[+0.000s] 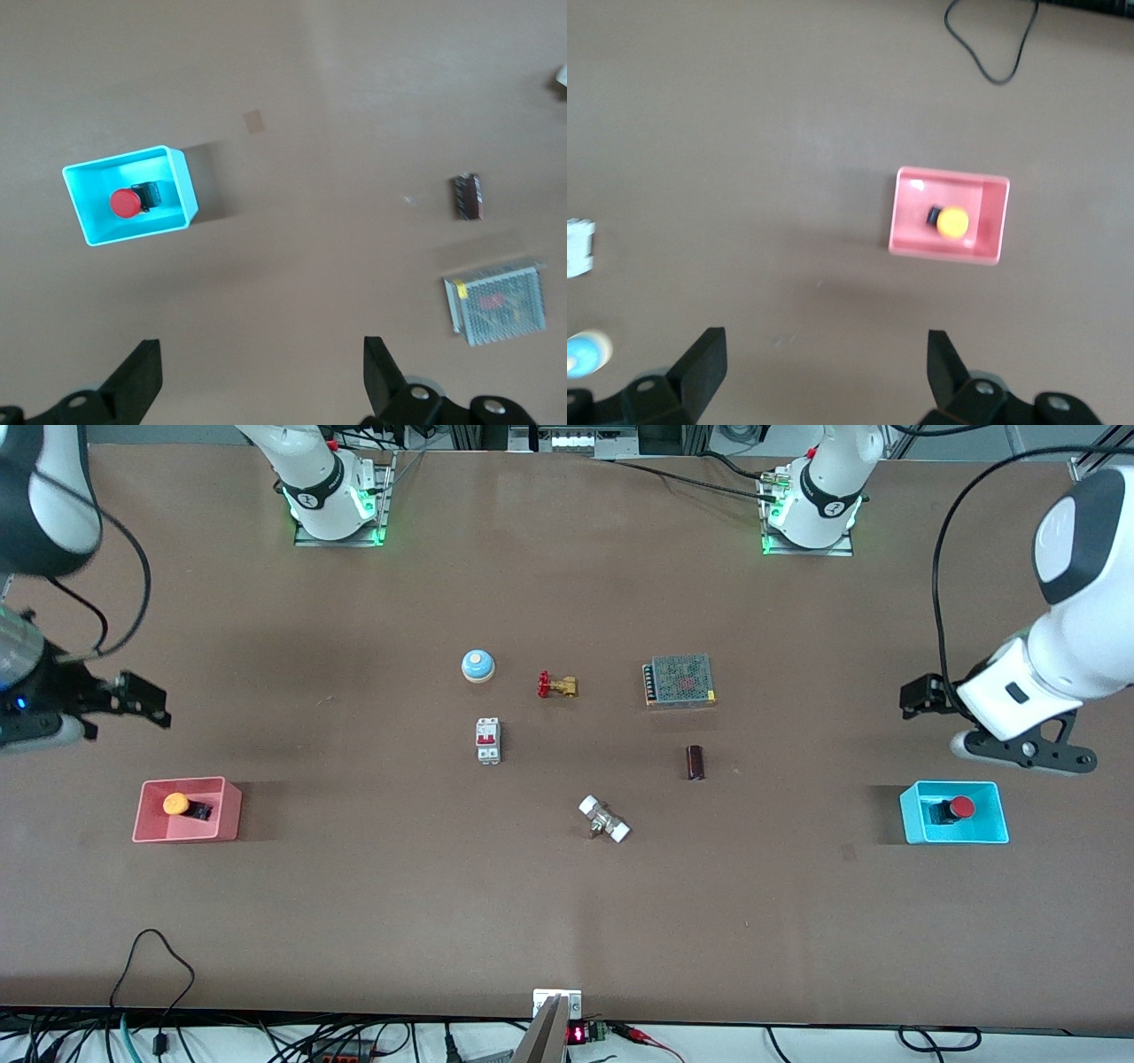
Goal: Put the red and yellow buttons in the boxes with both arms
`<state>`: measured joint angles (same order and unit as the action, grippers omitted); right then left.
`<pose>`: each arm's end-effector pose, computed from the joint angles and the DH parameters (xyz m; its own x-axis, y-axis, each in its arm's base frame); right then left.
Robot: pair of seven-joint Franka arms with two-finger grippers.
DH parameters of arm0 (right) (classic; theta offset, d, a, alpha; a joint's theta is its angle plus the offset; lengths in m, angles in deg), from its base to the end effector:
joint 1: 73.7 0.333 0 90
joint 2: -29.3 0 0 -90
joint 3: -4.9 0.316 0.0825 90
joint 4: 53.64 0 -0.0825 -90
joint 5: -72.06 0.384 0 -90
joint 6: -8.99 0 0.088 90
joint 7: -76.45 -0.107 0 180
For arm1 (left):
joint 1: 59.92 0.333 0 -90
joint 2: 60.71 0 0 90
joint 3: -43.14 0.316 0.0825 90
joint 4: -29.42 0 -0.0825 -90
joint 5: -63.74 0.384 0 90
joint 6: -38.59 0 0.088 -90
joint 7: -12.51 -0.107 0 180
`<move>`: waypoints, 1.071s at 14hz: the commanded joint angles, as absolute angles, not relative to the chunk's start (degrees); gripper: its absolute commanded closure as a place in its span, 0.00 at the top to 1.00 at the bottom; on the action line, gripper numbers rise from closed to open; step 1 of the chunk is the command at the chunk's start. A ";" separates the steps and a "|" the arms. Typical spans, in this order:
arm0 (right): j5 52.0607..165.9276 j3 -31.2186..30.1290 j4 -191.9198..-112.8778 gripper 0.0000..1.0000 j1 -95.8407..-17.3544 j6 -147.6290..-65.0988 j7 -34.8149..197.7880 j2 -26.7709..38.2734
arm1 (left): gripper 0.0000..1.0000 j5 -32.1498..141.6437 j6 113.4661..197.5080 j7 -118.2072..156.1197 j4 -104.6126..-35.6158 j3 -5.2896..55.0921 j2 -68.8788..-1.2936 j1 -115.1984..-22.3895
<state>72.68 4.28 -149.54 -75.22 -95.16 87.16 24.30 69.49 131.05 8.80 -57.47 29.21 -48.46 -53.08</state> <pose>0.5959 -0.0212 0.5472 0.9875 0.1465 0.0575 0.1467 -0.9892 0.0010 0.6119 -0.0521 0.5317 0.9751 -0.1911 -0.1130 -0.1967 -0.9796 -0.0408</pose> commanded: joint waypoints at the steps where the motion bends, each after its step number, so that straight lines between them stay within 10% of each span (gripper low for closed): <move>1: 73.20 2.18 -151.37 1.00 -72.55 -87.97 82.70 29.82 | 1.00 70.51 127.45 7.94 -55.31 28.64 -48.40 -52.62; 7: 71.97 2.62 -150.50 1.00 -71.94 -85.76 82.69 30.27 | 1.00 64.72 127.71 8.02 -54.07 30.47 -50.14 -54.02; 9: 71.97 2.62 -150.41 1.00 -72.03 -84.88 82.52 30.27 | 1.00 64.36 134.42 7.68 -59.23 45.78 -55.67 -66.01; 15: 71.97 2.80 -150.41 1.00 -71.94 -84.79 80.85 30.27 | 1.00 65.06 138.17 8.72 -71.04 40.44 -63.87 -62.23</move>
